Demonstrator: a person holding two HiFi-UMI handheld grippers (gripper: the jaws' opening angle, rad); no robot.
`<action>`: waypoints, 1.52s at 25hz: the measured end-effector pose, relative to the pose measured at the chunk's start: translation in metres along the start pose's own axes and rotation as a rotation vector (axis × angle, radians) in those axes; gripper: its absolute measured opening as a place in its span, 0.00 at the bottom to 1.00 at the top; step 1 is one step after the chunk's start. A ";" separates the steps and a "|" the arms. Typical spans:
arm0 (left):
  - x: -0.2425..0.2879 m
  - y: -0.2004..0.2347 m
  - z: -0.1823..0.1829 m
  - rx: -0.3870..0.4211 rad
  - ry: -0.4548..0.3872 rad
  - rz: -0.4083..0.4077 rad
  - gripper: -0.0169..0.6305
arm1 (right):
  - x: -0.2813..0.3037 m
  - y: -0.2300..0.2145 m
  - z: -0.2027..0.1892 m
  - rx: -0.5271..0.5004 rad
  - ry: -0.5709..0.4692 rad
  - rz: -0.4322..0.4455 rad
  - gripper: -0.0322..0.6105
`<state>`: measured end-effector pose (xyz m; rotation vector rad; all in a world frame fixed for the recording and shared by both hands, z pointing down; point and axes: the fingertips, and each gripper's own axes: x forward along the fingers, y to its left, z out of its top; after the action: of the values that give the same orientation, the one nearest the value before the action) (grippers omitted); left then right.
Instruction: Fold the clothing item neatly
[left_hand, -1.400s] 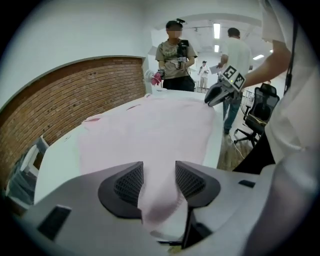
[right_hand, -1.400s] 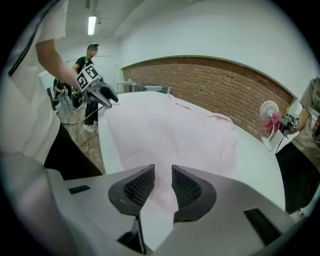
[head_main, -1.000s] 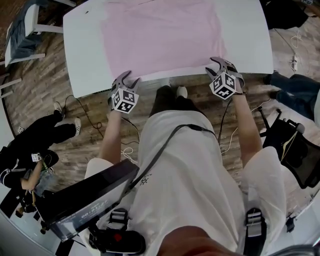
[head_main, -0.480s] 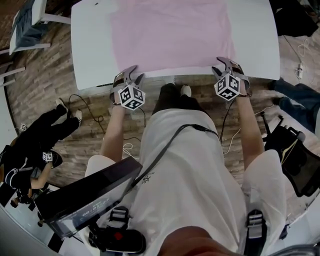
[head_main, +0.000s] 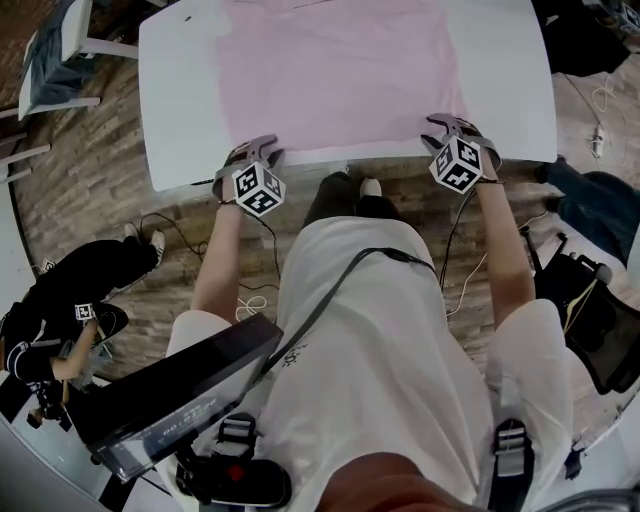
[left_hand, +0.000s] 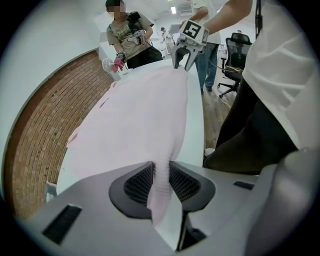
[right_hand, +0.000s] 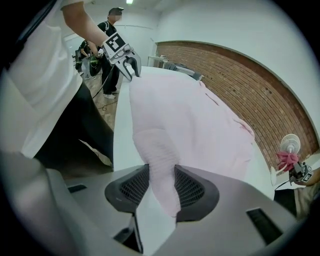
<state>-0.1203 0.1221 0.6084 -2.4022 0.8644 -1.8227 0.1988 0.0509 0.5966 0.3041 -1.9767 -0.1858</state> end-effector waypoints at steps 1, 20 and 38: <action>0.000 0.001 0.000 0.004 0.001 -0.007 0.17 | -0.001 -0.002 0.000 0.003 -0.001 0.006 0.28; -0.018 0.009 -0.001 -0.071 -0.074 -0.028 0.06 | -0.016 -0.012 0.013 0.029 -0.066 -0.055 0.12; -0.089 -0.078 0.018 -0.140 -0.110 -0.015 0.06 | -0.088 0.060 -0.012 0.037 -0.082 -0.036 0.12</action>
<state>-0.0866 0.2208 0.5486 -2.5701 0.9971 -1.6684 0.2369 0.1346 0.5406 0.3609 -2.0587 -0.1874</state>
